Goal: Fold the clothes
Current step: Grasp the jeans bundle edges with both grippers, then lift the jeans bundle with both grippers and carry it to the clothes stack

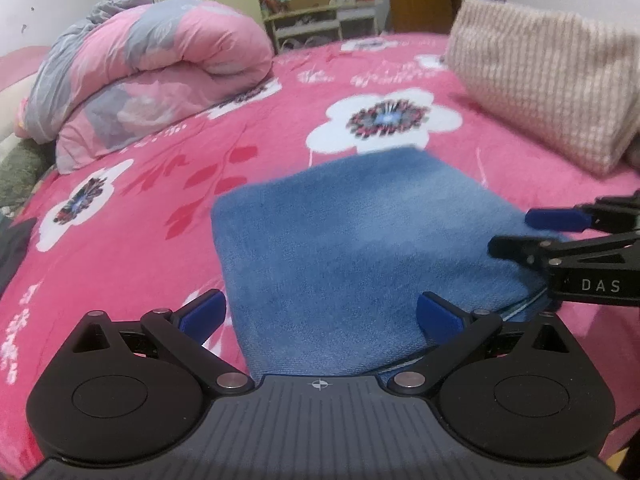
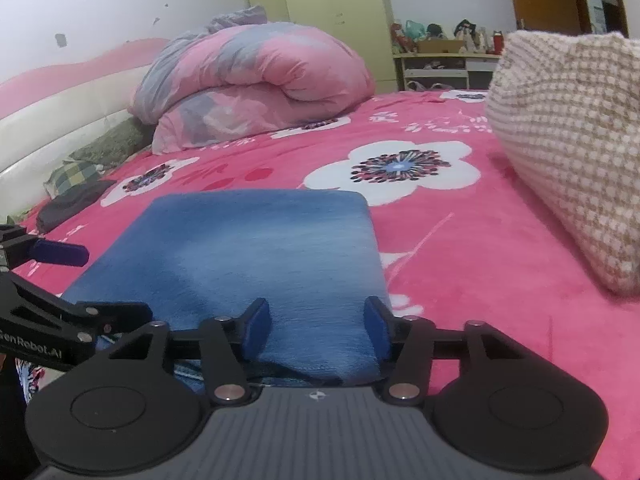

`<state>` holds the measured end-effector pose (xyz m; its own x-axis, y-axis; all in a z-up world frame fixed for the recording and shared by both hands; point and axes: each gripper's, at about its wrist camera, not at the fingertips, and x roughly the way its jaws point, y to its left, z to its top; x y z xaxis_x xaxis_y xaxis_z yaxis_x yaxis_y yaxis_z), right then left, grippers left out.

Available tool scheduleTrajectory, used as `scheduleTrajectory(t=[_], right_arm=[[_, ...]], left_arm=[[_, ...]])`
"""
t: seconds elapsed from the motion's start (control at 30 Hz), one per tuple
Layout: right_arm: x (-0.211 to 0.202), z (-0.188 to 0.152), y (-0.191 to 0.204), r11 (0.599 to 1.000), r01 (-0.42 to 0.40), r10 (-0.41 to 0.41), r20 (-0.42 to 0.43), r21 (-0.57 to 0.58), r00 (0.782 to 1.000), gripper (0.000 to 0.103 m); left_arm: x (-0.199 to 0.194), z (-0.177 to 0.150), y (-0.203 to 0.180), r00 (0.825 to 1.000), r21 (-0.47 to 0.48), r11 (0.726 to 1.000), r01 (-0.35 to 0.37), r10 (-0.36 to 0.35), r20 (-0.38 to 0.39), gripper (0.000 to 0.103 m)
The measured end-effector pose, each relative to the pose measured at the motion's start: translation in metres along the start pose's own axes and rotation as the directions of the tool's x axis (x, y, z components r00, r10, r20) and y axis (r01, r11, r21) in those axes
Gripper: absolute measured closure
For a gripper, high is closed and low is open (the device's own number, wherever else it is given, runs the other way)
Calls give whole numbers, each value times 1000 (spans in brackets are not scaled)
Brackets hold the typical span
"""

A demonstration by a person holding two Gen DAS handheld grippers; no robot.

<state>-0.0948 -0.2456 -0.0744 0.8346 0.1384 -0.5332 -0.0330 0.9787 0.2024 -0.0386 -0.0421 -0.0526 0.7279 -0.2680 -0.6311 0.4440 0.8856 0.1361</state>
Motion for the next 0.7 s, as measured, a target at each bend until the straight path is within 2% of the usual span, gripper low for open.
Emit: scheduleTrajectory(t=[0.03,0.13,0.2,0.23,0.33,0.43,0.47,0.57,0.7], right_arm=[[-1,2,-1,1000,-8,8,-4,3,1000,42],[-7,11,-25,991,-61,61,6,122,998,36],[-6,16,-44,970,-103,104,3,218,995,35],[-2,17,-56,953,-126,132,-5,275,991,35],[12,20,-87,886,-177,216,-43,429,975,35],[31,16,-100,844,-201,304,-134,497,943,35],[33,17,-103,839,-215,327,-148,500,933,35],[46,21,-110,804,-237,394,-190,546,899,34],[78,33,-107,765,-291,496,-238,575,835,34]], left_arm=[[-4,-1,10,999,-33,999,28,-27,26,0],[-10,-3,45,989,-157,979,132,-120,84,0],[0,-6,70,976,-265,939,218,-209,64,0],[8,-8,82,965,-324,910,259,-259,44,0],[36,-18,108,918,-456,817,352,-397,-3,2],[56,-28,119,846,-512,732,449,-534,-21,2],[61,-31,119,826,-519,712,473,-564,-21,1],[74,-30,119,799,-498,697,516,-602,-15,0],[90,-21,120,750,-511,646,567,-662,-5,0]])
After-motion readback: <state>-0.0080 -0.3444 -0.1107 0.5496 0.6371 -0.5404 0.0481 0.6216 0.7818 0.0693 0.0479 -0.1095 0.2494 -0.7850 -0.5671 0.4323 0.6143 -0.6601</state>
